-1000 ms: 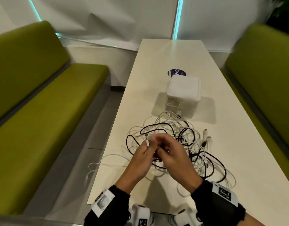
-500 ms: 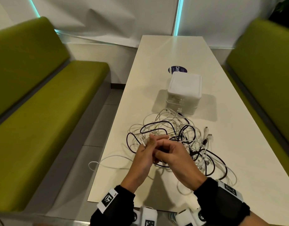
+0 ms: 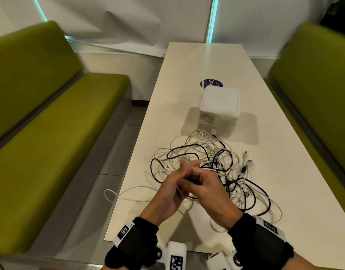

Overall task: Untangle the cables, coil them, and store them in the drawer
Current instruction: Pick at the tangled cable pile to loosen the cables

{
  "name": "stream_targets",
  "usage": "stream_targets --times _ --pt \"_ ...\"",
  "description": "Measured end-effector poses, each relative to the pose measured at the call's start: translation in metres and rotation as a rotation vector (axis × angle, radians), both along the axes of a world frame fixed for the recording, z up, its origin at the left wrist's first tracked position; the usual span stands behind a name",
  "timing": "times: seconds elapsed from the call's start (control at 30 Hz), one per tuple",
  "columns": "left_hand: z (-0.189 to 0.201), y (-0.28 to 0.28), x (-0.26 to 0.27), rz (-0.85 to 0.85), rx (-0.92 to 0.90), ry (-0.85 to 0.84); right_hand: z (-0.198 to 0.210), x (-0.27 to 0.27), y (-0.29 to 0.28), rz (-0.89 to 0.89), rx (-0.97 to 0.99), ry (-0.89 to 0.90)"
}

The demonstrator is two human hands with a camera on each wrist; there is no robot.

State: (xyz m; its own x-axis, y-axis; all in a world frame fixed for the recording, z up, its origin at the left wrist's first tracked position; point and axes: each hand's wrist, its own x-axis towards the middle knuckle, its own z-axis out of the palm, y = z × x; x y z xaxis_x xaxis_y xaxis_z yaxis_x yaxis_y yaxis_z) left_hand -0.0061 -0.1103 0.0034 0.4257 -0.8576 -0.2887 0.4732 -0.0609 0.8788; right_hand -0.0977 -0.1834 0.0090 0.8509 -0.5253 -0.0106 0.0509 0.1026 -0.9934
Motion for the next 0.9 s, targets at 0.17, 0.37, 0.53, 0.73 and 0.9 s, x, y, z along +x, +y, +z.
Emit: stream_targets --times 0.17,0.37,0.53,0.73,0.9 --pt "0.009 -0.001 0.0 0.064 0.031 -0.271 -0.004 0.001 -0.004 -0.018 -0.178 0.053" --pt "0.019 0.0 0.005 0.188 -0.065 -0.38 -0.001 0.001 -0.011 0.069 -0.719 0.184" --pt "0.032 0.006 0.008 0.218 -0.223 -0.306 -0.001 0.005 -0.021 0.091 -1.121 0.257" --pt "0.068 0.019 0.023 0.259 -0.448 -0.085 -0.005 0.001 -0.04 0.049 -1.141 0.344" --pt "0.054 0.023 0.031 0.135 -0.18 -0.617 -0.006 -0.005 -0.042 0.093 -1.099 0.398"
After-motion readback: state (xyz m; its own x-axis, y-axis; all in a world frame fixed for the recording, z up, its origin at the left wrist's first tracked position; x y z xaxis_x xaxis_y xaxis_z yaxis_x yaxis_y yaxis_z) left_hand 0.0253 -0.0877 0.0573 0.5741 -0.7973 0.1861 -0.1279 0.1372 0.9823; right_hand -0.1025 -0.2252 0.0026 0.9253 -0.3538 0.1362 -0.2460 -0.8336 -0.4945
